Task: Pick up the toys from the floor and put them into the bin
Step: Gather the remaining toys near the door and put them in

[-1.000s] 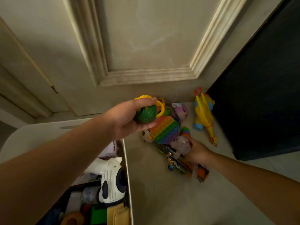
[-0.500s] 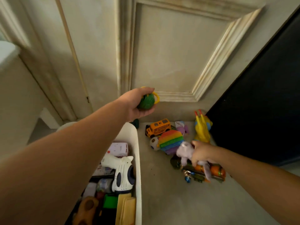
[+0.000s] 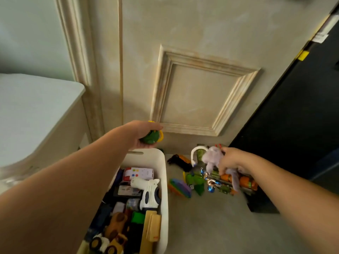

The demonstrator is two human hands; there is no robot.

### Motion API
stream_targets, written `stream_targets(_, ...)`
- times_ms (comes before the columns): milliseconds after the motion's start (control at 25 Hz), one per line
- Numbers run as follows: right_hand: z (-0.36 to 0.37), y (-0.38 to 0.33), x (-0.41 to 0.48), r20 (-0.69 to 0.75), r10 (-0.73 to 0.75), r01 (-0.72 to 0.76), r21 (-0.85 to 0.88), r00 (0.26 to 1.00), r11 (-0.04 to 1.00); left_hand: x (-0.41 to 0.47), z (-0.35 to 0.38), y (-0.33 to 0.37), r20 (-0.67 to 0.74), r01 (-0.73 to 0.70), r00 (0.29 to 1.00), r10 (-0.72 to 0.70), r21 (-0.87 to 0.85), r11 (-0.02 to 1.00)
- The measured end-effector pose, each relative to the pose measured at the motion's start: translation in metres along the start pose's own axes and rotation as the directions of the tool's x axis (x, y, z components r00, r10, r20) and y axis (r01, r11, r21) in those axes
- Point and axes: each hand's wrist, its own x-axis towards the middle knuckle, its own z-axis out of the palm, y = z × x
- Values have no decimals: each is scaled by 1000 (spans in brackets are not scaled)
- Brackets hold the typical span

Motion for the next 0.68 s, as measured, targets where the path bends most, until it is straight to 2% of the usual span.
stream_targets(80, 3, -2, -17, -6, 0, 1, 155, 1000, 988, -15, -16, 1, -36, -41, 999, 40, -13, 999)
stream_targets(160, 8, -9, -32, -8, -22, 23, 218, 1000, 976, -30, -34, 1, -65, -70, 996, 69, -22, 997)
stream_targets(320, 8, -25, -49, 7, -80, 70, 412, 997, 908, -49, -69, -16, -108, -45, 992, 60, 132, 990)
stream_targets(400, 13, -28, -60, 108, -43, -15, 491, 993, 871, -57, -84, -29, -104, -2, 994, 21, 178, 984)
stream_targets(440, 19, -27, -64, 160, -15, -80, 572, 987, 816, -60, -90, -33, -101, 16, 995, 4, 190, 982)
stream_targets(480, 26, -23, -64, 173, -20, -106, 689, 985, 717, -63, -94, -37, -98, 24, 995, -5, 198, 980)
stream_targets(560, 42, -18, -62, 156, -54, -123, 911, 986, 393, -67, -100, -40, -89, 19, 996, -1, 197, 980)
stream_targets(640, 57, -18, -64, 210, -133, -209, 978, 969, 21, -69, -101, -40, -79, 14, 997, 1, 189, 982)
stream_targets(680, 63, -19, -67, 239, -199, -265, 957, 951, -115, -68, -100, -40, -73, 14, 997, 0, 190, 982)
